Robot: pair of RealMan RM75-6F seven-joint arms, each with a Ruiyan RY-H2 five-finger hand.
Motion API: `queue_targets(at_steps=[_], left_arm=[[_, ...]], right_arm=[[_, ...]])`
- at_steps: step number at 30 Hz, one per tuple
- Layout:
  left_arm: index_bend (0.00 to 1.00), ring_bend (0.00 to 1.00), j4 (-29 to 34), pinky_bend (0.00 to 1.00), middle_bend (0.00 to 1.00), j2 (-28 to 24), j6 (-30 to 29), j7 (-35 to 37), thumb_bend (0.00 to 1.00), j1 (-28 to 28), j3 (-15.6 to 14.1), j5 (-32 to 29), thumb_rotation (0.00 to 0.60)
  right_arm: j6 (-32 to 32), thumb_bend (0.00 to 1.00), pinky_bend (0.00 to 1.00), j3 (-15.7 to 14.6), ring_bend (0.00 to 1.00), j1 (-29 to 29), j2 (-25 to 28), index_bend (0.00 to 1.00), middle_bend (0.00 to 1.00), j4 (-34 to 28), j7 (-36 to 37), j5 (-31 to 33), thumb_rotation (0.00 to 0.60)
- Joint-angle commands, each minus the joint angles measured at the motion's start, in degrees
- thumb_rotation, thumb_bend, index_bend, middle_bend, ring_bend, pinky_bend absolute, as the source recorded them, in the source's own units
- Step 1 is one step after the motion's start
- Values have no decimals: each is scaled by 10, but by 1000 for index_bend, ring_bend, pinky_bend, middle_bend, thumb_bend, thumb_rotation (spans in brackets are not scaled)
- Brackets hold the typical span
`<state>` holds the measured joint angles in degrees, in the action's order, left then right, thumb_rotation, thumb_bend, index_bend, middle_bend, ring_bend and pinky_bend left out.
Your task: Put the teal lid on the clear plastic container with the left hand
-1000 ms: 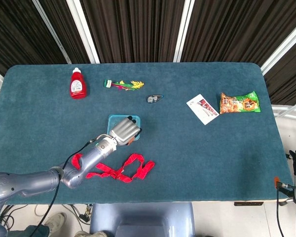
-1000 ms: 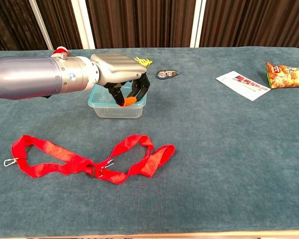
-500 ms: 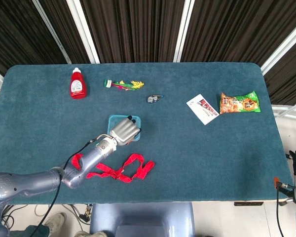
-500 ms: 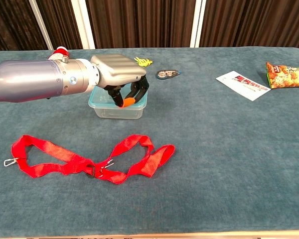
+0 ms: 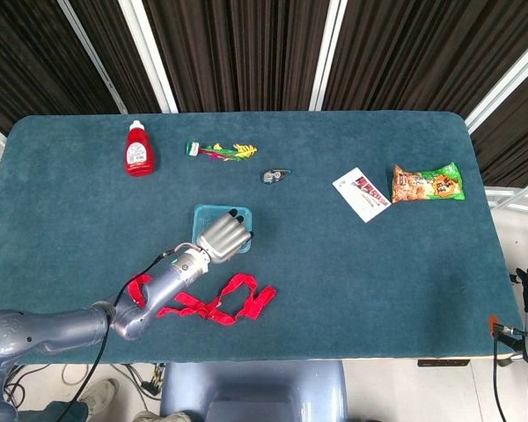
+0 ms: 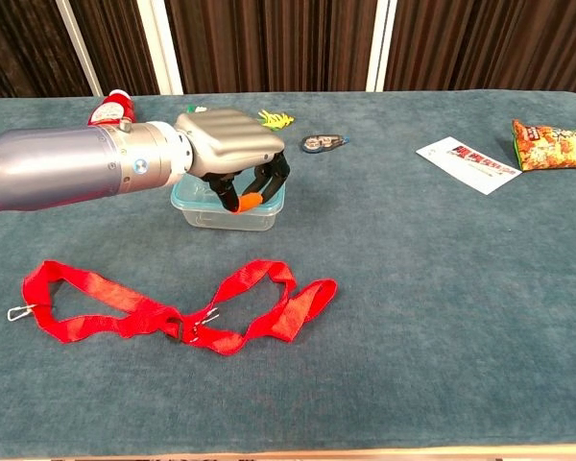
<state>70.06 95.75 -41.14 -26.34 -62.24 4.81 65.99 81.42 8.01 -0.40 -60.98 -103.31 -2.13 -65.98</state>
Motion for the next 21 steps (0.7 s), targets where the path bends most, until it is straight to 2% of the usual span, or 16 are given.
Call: queue_targets(at_steps=[1, 21], left_arm=[[717, 330, 1, 262, 575, 0, 0, -4, 486, 0, -2, 2, 600], [717, 330, -8, 262, 570, 10, -19, -48, 486, 7, -13, 25, 600]], right_arm=[[0, 392, 0, 0, 23, 0, 0, 57, 38, 0, -1, 0, 600], [1, 393, 0, 1, 23, 0, 0, 57, 38, -2, -2, 5, 600]])
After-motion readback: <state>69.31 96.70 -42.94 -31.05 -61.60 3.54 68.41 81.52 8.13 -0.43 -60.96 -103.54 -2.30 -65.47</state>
